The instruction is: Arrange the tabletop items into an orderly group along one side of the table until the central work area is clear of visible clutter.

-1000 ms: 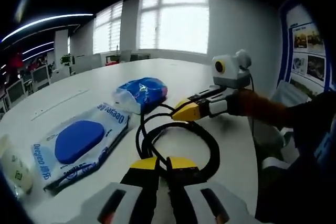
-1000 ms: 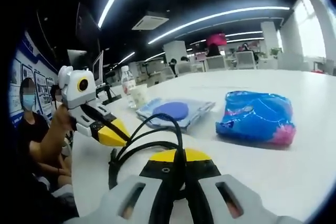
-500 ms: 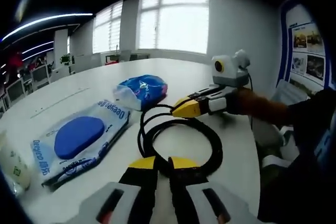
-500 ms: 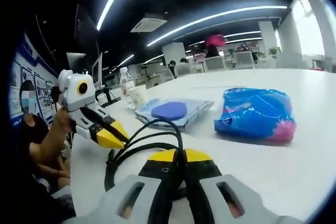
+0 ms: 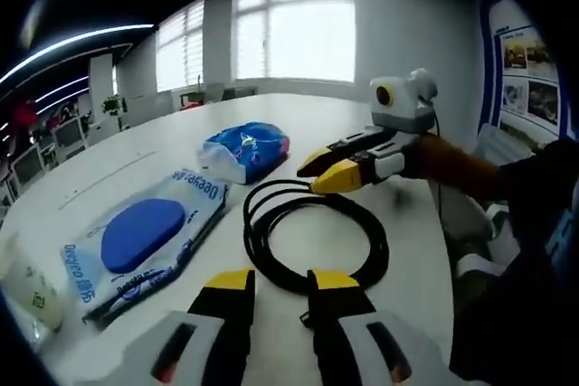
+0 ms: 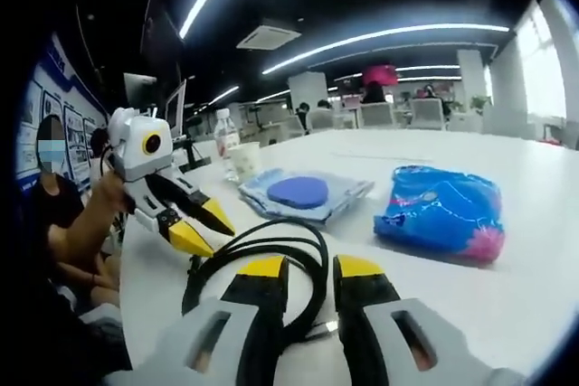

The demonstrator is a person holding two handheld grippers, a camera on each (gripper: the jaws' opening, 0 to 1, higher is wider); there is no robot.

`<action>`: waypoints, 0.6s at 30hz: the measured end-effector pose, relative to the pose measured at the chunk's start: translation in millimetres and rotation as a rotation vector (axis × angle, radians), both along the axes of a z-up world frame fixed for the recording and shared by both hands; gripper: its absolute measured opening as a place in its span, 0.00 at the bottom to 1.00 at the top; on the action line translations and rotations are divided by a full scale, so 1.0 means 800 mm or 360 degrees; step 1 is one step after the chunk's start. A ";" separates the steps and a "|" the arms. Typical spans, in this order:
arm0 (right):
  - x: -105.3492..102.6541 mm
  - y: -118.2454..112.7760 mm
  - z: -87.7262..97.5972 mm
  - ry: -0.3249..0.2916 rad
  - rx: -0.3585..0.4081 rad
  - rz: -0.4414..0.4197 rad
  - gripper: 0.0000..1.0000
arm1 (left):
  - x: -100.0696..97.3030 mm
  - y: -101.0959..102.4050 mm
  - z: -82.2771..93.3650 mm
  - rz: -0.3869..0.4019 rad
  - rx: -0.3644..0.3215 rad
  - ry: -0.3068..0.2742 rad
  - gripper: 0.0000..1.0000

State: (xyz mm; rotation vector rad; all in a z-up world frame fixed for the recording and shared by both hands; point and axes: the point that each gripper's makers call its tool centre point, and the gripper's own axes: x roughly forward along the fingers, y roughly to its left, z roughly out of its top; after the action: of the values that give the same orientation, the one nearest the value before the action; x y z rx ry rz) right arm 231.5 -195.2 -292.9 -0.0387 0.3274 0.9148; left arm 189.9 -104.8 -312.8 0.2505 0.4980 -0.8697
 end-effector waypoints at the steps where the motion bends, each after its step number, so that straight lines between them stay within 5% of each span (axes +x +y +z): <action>1: -0.001 0.000 -0.001 -0.0004 -0.0016 0.0005 0.28 | -0.002 -0.002 0.001 -0.0001 0.0001 -0.0005 0.30; 12: -0.005 0.006 -0.013 -0.0096 -0.0211 0.0017 1.00 | -0.006 0.006 0.001 0.0063 0.0093 -0.0102 0.76; 15: -0.007 0.006 -0.014 -0.0111 -0.0257 0.0027 1.00 | -0.003 0.011 0.000 0.0100 0.0093 -0.0099 0.87; 18: -0.015 0.008 -0.021 -0.0077 -0.0306 0.0074 1.00 | -0.003 0.018 -0.001 0.0125 0.0093 -0.0067 0.89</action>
State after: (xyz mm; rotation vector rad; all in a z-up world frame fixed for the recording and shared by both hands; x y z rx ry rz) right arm 219.6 -188.5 -309.9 -0.2460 0.3700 0.9242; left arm 187.4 -90.3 -313.3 0.3002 0.4915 -0.7729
